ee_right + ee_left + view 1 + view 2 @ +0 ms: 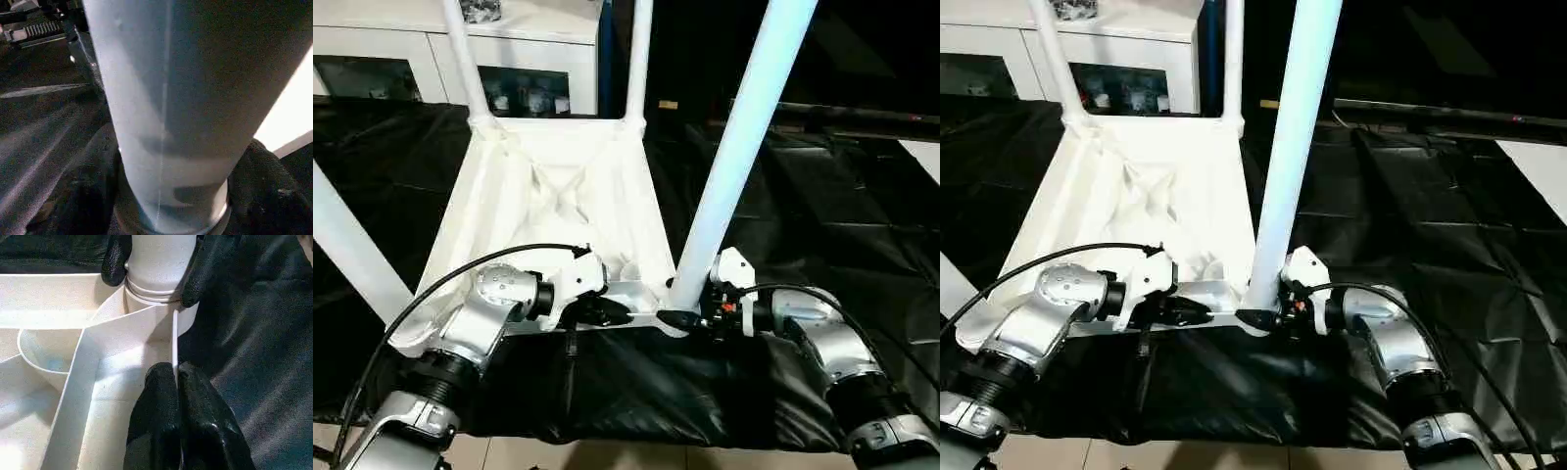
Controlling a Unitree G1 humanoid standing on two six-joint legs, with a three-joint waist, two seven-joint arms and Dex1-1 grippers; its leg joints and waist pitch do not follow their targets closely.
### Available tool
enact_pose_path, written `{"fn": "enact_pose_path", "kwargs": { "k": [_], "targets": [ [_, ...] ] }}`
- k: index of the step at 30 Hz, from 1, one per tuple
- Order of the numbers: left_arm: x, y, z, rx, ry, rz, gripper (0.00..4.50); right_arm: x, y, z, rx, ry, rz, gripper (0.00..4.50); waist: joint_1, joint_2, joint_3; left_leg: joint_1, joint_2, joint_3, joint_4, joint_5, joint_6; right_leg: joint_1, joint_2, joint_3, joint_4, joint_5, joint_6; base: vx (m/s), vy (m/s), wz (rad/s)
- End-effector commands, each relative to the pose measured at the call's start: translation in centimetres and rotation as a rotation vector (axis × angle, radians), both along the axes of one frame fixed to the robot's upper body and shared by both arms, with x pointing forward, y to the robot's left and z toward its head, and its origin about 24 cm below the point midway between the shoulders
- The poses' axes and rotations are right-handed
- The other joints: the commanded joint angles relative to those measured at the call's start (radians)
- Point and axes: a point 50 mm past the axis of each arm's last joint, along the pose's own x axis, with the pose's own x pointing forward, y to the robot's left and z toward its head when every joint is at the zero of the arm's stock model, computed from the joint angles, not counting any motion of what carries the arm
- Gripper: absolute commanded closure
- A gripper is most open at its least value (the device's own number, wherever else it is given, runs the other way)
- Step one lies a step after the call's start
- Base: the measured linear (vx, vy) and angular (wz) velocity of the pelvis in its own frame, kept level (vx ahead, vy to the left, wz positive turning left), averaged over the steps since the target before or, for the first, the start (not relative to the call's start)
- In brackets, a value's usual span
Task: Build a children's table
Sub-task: Rotate leg to tighten
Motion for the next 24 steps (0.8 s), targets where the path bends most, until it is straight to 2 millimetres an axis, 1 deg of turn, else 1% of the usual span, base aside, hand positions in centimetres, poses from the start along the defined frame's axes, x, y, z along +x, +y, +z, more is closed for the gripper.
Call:
{"fn": "enact_pose_path", "kwargs": {
  "k": [1, 4, 7, 8, 9, 10, 11, 12, 13, 14, 15, 16, 17, 18, 19, 20, 21, 22, 23, 24],
  "targets": [
    [-0.1, -0.1, -0.3, -0.007, 0.009, 0.007, 4.50, -1.1, 1.4, -0.4, -0.003, 0.027, 0.125, 1.87, 0.001, -0.008, -0.042, 0.002, 0.018, 0.008, -0.058, -0.192, 0.065, 0.047, -0.034, 0.029, -0.065, -0.089, -0.234, 0.000, 0.000, 0.00],
    [-0.1, -0.1, -0.3, -0.005, 0.014, 0.007, 4.50, -1.2, 1.4, -0.5, -0.005, 0.029, 0.132, 1.87, 0.000, -0.008, -0.041, 0.002, 0.018, 0.008, -0.057, -0.191, 0.067, 0.046, -0.033, 0.029, -0.066, -0.096, -0.233, 0.000, 0.000, 0.00],
    [-0.1, 0.0, -0.3, 0.001, 0.013, 0.012, 4.50, -1.3, 1.5, -0.6, -0.003, 0.037, 0.132, 1.88, 0.000, -0.007, -0.041, 0.002, 0.018, 0.008, -0.058, -0.201, 0.061, 0.046, -0.034, 0.029, -0.067, -0.116, -0.229, 0.000, 0.000, 0.00],
    [0.0, -0.1, -0.3, 0.001, 0.006, 0.027, 4.50, -1.2, 1.5, -0.6, -0.002, 0.032, 0.117, 1.88, 0.000, -0.007, -0.041, 0.002, 0.019, 0.007, -0.059, -0.204, 0.059, 0.045, -0.033, 0.029, -0.067, -0.120, -0.228, 0.000, 0.000, 0.00],
    [0.0, -0.1, -0.4, 0.001, 0.001, 0.039, 4.50, -1.2, 1.6, -0.7, 0.000, 0.029, 0.106, 1.88, 0.001, -0.004, -0.042, 0.003, 0.019, 0.007, -0.058, -0.201, 0.057, 0.046, -0.034, 0.029, -0.066, -0.114, -0.229, 0.000, 0.000, 0.00],
    [0.1, -0.3, -0.4, -0.003, -0.005, 0.056, 4.50, -1.1, 1.8, -0.9, 0.002, 0.023, 0.076, 1.88, 0.000, -0.005, -0.042, 0.003, 0.018, 0.008, -0.058, -0.199, 0.058, 0.046, -0.033, 0.029, -0.066, -0.107, -0.230, 0.000, 0.000, 0.00],
    [0.3, -0.9, -0.5, -0.015, -0.022, 0.107, 4.50, -0.7, 2.2, -1.2, -0.001, 0.005, -0.002, 1.88, -0.001, -0.007, -0.041, 0.002, 0.019, 0.008, -0.058, -0.195, 0.057, 0.046, -0.034, 0.029, -0.066, -0.100, -0.231, 0.000, 0.000, 0.00],
    [0.3, -0.9, -0.5, -0.015, -0.022, 0.107, 4.50, -0.7, 2.2, -1.2, -0.001, 0.005, -0.002, 1.88, -0.001, -0.006, -0.040, 0.001, 0.019, 0.007, -0.059, -0.196, 0.053, 0.046, -0.034, 0.029, -0.066, -0.104, -0.229, 0.000, 0.000, 0.00],
    [0.6, -1.9, -0.6, -0.030, -0.043, 0.172, 4.50, 0.1, 2.7, -1.9, -0.019, -0.016, -0.135, 1.88, -0.004, -0.005, -0.038, 0.002, 0.018, 0.006, -0.062, -0.211, 0.038, 0.044, -0.035, 0.029, -0.069, -0.142, -0.221, 0.000, 0.000, 0.00],
    [0.6, -2.2, -0.7, -0.035, -0.051, 0.193, 4.50, 0.4, 2.9, -2.1, -0.031, -0.024, -0.190, 1.88, -0.007, -0.005, -0.035, 0.004, 0.018, 0.005, -0.065, -0.245, 0.021, 0.041, -0.036, 0.029, -0.077, -0.208, -0.209, 0.000, 0.000, 0.00],
    [0.7, -2.4, -0.7, -0.036, -0.056, 0.203, 4.50, 0.5, 3.0, -2.2, -0.034, -0.025, -0.205, 1.88, -0.009, -0.006, -0.033, 0.003, 0.018, 0.004, -0.067, -0.263, 0.012, 0.041, -0.036, 0.028, -0.079, -0.247, -0.198, 0.000, 0.000, 0.00],
    [1.0, -3.0, -0.8, -0.044, -0.075, 0.264, 4.50, 0.8, 3.4, -2.5, -0.038, -0.020, -0.263, 1.89, -0.014, -0.007, -0.034, -0.001, 0.016, -0.001, -0.070, -0.285, -0.002, 0.044, -0.036, 0.027, -0.083, -0.312, -0.169, 0.000, 0.000, 0.00],
    [1.2, -4.0, -1.1, -0.066, -0.066, 0.323, 4.50, 1.1, 4.2, -2.7, -0.026, -0.008, -0.332, 1.89, -0.018, -0.008, -0.032, 0.003, 0.016, -0.001, -0.070, -0.306, -0.008, 0.037, -0.036, 0.029, -0.089, -0.351, -0.153, 0.000, 0.000, 0.00],
    [1.2, -4.0, -1.1, -0.066, -0.066, 0.323, 4.50, 1.1, 4.2, -2.7, -0.026, -0.008, -0.332, 1.89, -0.021, -0.008, -0.031, 0.004, 0.016, 0.000, -0.071, -0.317, -0.010, 0.034, -0.035, 0.030, -0.092, -0.367, -0.149, 0.000, 0.000, 0.00],
    [1.3, -5.1, -1.4, -0.075, -0.056, 0.372, 4.50, 1.6, 5.4, -2.8, -0.009, 0.013, -0.417, 1.89, -0.023, -0.005, -0.032, 0.003, 0.013, -0.003, -0.070, -0.328, -0.008, 0.035, -0.037, 0.030, -0.094, -0.390, -0.141, 0.000, 0.000, 0.00],
    [1.3, -5.4, -1.5, -0.076, -0.056, 0.385, 4.50, 1.8, 5.7, -2.8, -0.005, 0.018, -0.440, 1.89, -0.030, -0.007, -0.030, 0.001, 0.013, -0.003, -0.072, -0.331, -0.010, 0.031, -0.035, 0.030, -0.097, -0.401, -0.135, 0.000, 0.000, 0.00],
    [1.2, -5.8, -1.5, -0.077, -0.053, 0.386, 4.50, 2.0, 6.1, -2.8, -0.006, 0.019, -0.467, 1.89, -0.031, -0.008, -0.031, 0.000, 0.011, -0.005, -0.071, -0.341, -0.008, 0.032, -0.036, 0.028, -0.100, -0.429, -0.123, 0.000, 0.000, 0.00],
    [1.1, -6.1, -1.6, -0.079, -0.052, 0.385, 4.50, 2.1, 6.4, -2.8, -0.009, 0.018, -0.483, 1.89, -0.031, -0.008, -0.032, 0.000, 0.010, -0.005, -0.070, -0.343, -0.005, 0.032, -0.036, 0.028, -0.101, -0.437, -0.118, 0.000, 0.000, 0.00],
    [1.0, -6.7, -1.6, -0.083, -0.048, 0.390, 4.50, 2.3, 7.0, -2.8, -0.018, 0.026, -0.513, 1.89, -0.032, -0.006, -0.031, 0.002, 0.011, -0.004, -0.070, -0.345, -0.003, 0.028, -0.036, 0.029, -0.104, -0.443, -0.113, 0.000, 0.000, 0.00],
    [1.0, -7.2, -1.6, -0.088, -0.045, 0.394, 4.50, 2.4, 7.6, -2.7, -0.020, 0.027, -0.521, 1.89, -0.031, -0.005, -0.032, 0.002, 0.010, -0.004, -0.070, -0.347, -0.003, 0.027, -0.035, 0.029, -0.103, -0.444, -0.111, 0.000, 0.000, 0.00]
  ]
}}
